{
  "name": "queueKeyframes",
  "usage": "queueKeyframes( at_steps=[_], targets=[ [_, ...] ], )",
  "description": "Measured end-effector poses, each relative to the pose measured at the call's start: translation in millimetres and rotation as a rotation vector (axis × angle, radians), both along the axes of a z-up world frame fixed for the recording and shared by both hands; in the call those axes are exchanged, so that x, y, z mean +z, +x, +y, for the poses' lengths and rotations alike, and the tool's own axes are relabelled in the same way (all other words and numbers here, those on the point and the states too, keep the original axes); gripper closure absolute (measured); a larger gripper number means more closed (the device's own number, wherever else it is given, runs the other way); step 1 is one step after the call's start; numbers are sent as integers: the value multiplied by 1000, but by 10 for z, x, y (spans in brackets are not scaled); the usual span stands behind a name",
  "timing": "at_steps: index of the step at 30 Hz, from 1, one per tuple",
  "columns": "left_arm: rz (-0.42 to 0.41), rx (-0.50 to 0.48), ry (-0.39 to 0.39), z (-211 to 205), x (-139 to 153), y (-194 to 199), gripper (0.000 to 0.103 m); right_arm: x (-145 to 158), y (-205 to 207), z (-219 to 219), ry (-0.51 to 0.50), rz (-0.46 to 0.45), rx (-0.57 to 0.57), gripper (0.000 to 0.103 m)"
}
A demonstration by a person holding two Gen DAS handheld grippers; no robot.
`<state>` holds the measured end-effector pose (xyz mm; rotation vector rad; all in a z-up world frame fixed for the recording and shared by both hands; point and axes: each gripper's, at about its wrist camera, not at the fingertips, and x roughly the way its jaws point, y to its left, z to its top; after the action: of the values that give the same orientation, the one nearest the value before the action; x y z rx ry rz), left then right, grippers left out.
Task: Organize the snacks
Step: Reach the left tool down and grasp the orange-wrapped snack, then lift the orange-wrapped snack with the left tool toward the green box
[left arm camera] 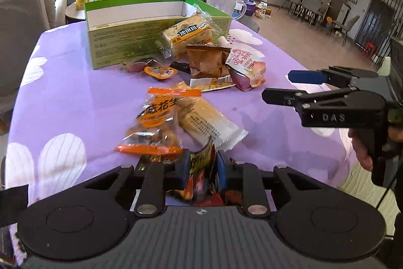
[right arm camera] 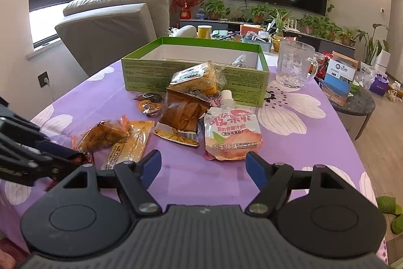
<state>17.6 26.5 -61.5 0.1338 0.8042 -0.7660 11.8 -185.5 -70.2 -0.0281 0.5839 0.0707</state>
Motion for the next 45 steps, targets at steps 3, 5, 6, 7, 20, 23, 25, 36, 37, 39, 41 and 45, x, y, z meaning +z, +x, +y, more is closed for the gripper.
queueKeyframes(
  at_steps=[3, 5, 6, 7, 20, 23, 25, 36, 37, 39, 41, 45],
  targets=[
    [7, 6, -11, 61, -6, -10, 82, -1, -4, 15, 4, 1, 5, 55],
    [18, 13, -26, 84, -22, 5, 88, -3, -7, 35, -1, 2, 10, 55],
    [26, 13, -39, 97, -25, 13, 94, 0, -7, 45, 0, 3, 14, 55],
    [24, 16, -49, 107, -21, 14, 95, 2, -8, 52, 1, 2, 17, 55],
    [-70, 23, -236, 274, 365, -59, 96, -47, 37, 200, -3, 21, 58, 55],
    [-78, 51, -211, 294, 382, -39, 95, -52, 35, 198, -7, 23, 57, 55],
    [-78, 74, -179, 303, 373, -26, 94, -52, 36, 189, -4, 23, 52, 55],
    [-39, 30, -131, 318, 257, -83, 91, -75, 41, 241, 7, 33, 70, 55],
    [-41, 8, -120, 318, 250, -122, 90, -77, 40, 252, 3, 33, 73, 55],
    [-49, -37, -99, 334, 233, -212, 89, -80, 40, 259, -1, 33, 77, 55],
    [-63, -85, -74, 357, 217, -309, 87, -82, 41, 251, 0, 35, 75, 55],
    [-80, -130, -2, 322, 107, -393, 82, -90, 57, 234, 17, 41, 68, 55]
  ],
)
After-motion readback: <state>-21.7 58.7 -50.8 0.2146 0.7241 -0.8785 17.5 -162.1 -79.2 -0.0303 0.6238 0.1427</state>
